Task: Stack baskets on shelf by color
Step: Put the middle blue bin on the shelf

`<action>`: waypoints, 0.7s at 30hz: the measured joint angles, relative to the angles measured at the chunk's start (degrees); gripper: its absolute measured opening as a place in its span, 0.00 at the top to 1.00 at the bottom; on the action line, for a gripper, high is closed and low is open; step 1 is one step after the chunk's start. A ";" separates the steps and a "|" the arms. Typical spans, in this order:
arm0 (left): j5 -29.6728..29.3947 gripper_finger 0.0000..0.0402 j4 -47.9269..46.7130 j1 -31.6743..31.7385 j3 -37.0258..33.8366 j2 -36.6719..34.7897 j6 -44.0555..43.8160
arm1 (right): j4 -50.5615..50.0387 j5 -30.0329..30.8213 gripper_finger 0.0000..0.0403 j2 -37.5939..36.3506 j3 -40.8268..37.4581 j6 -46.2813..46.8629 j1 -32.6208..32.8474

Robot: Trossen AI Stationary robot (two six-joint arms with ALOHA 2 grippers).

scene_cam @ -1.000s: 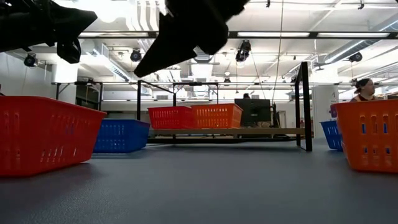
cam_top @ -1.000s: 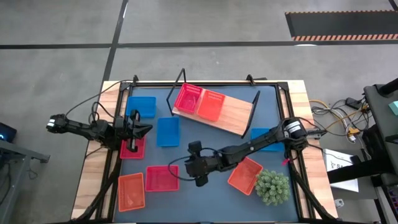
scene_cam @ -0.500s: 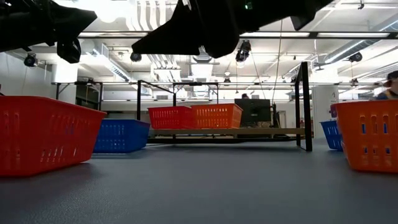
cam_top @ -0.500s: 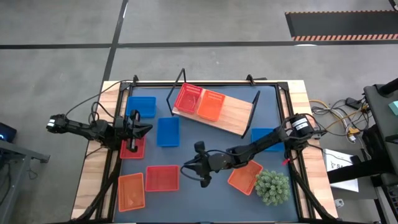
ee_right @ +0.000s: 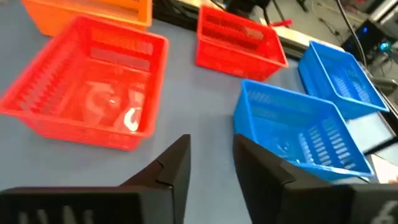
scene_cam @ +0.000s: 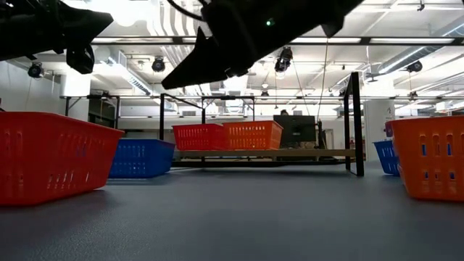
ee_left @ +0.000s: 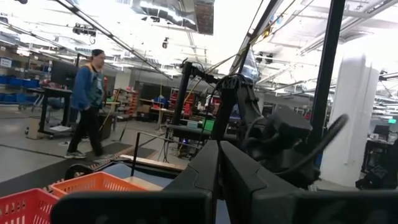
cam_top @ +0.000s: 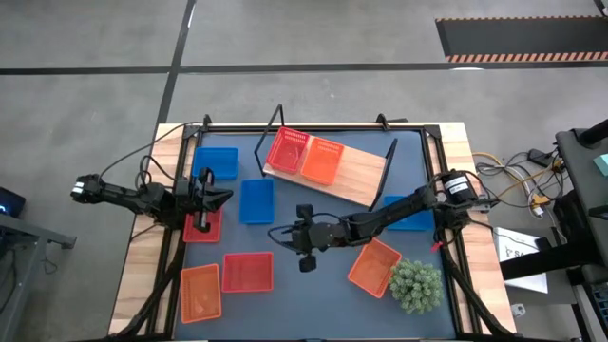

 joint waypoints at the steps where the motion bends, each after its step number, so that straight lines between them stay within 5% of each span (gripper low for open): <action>1: 0.00 1.00 0.00 0.02 0.00 -0.01 0.01 | -0.65 0.03 0.69 0.13 0.53 0.23 -0.26; 8: -0.01 1.00 0.04 0.01 -0.01 0.07 0.05 | -6.21 -0.04 0.57 3.60 8.61 0.74 -1.66; 15: -0.19 1.00 -0.01 0.00 0.00 0.28 0.27 | -15.50 -0.77 0.55 11.06 21.10 -0.91 -5.14; 21: -0.26 1.00 -0.04 0.02 0.00 0.36 0.30 | -21.41 -8.95 0.56 18.71 31.81 0.27 -8.66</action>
